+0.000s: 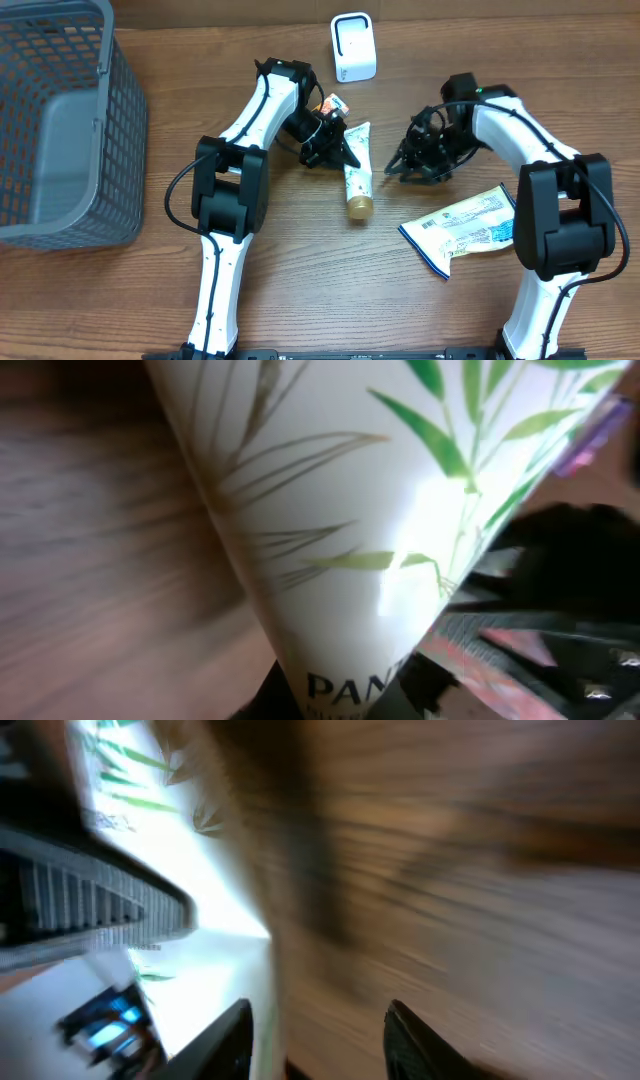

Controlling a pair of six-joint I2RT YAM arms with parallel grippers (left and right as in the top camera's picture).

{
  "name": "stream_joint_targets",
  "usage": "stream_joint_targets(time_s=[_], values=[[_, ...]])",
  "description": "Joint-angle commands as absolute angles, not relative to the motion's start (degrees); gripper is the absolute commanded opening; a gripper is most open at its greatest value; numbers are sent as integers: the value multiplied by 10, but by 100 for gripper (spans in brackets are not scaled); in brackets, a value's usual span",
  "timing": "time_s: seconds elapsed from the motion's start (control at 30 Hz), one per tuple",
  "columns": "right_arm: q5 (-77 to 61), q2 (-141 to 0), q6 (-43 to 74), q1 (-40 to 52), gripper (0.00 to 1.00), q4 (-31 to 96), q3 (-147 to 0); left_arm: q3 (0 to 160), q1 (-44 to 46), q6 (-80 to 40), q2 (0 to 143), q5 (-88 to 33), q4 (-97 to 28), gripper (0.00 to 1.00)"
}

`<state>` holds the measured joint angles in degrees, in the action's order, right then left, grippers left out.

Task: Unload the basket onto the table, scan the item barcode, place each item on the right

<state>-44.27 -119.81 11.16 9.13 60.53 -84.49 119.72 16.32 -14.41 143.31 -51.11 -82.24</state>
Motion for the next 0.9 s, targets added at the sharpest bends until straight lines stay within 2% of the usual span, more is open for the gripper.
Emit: stream_joint_targets(time_s=[0.0, 0.33, 0.73, 0.87], values=[[-618, -1193, 124, 86, 47, 558, -801, 1214, 149, -109, 1435, -640, -830, 4], [-759, -1193, 125, 86, 53, 491, -776, 1214, 143, -102, 1435, -705, -832, 4], [-762, -1193, 138, 110, 55, 491, -776, 1214, 150, -103, 1435, -731, -829, 4], [-761, -1193, 166, 123, 51, 484, -776, 1214, 152, -103, 1435, -731, -811, 4]])
